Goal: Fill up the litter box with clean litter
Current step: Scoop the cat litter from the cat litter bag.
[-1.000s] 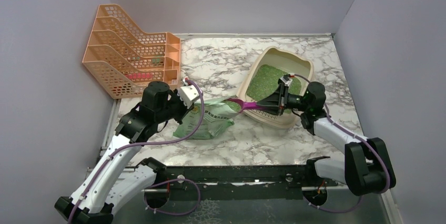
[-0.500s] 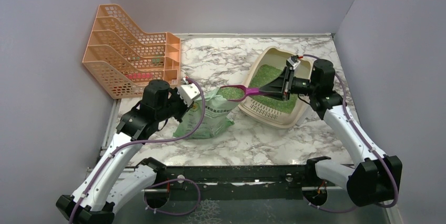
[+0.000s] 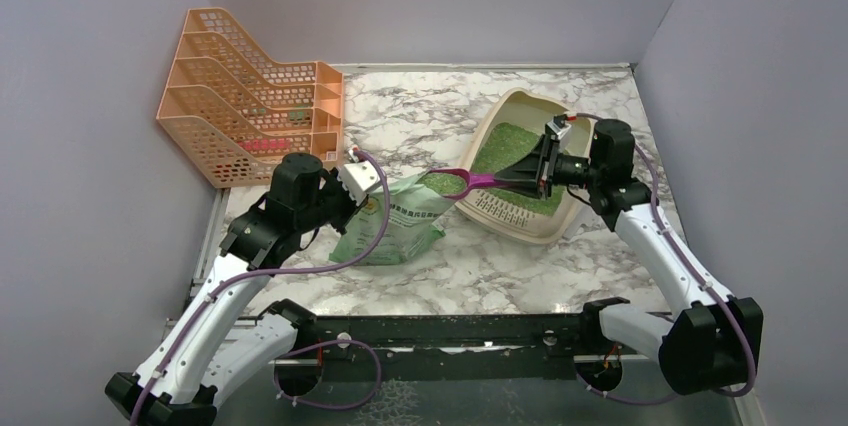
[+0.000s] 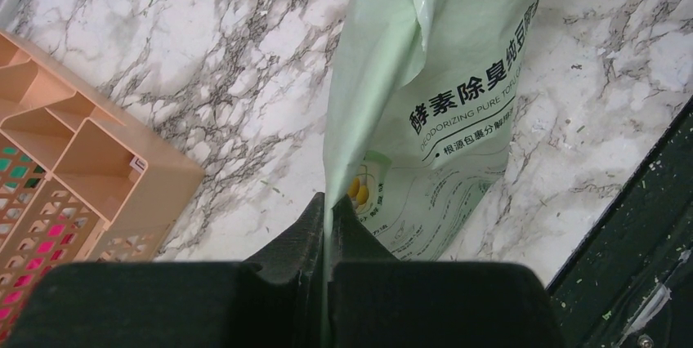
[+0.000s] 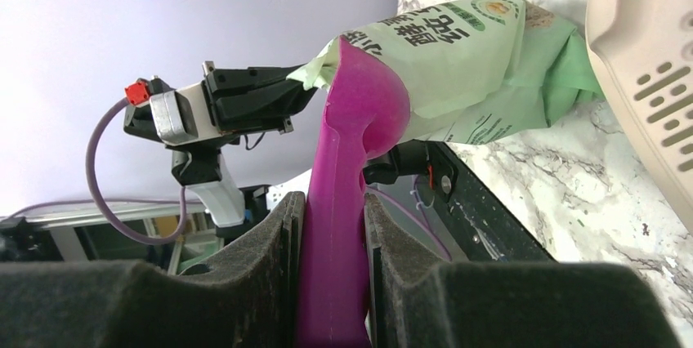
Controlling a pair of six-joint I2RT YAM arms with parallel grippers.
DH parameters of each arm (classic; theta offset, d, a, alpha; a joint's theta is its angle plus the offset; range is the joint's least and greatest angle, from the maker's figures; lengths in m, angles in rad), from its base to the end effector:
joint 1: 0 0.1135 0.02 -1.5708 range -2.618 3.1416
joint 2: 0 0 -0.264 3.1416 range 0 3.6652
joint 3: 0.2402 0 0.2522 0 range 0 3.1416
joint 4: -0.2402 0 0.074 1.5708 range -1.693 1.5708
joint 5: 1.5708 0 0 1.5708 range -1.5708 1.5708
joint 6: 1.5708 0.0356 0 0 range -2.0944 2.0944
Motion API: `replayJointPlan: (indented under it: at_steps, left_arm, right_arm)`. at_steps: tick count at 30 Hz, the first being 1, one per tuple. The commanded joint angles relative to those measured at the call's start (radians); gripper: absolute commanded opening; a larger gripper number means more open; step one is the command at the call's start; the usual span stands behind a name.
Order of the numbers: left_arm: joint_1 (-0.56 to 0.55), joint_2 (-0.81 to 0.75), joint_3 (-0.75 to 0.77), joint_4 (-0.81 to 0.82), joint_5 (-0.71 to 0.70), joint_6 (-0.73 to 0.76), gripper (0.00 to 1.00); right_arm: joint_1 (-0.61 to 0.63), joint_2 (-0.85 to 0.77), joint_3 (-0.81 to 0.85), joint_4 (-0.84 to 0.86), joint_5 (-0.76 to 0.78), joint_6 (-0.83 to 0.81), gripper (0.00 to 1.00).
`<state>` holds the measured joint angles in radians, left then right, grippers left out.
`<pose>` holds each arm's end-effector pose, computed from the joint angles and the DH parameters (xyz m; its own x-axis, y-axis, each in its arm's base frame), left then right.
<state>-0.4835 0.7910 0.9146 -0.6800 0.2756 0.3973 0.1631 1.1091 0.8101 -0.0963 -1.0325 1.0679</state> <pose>0.1389 -0.0839 0.3338 -0.1789 0.5145 -0.8386 0.7821 0.5915 0.1960 0.2312 0.0690 0.2995 -0.9411 0.3004 -0.1551 -0.0840 0.2366 0.9680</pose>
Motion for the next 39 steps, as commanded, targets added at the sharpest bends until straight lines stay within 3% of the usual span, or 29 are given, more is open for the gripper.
replayJointPlan:
  at_steps: [1, 27, 31, 39]
  left_arm:
    - [0.003, -0.036, 0.04, 0.104, -0.019, -0.004, 0.0]
    - [0.003, -0.03, 0.047, 0.108, -0.031, -0.036, 0.0]
    - [0.003, -0.032, 0.05, 0.112, -0.032, -0.037, 0.06]
    - [0.003, -0.038, 0.049, 0.121, -0.031, -0.035, 0.31]
  right_arm:
    - [-0.03, -0.026, -0.057, 0.148, -0.083, 0.074, 0.01]
    - [-0.27, -0.076, -0.175, 0.419, -0.32, 0.227, 0.01]
    - [-0.316, -0.081, -0.18, 0.451, -0.336, 0.231, 0.01]
    - [-0.472, -0.084, -0.2, 0.497, -0.359, 0.233, 0.01]
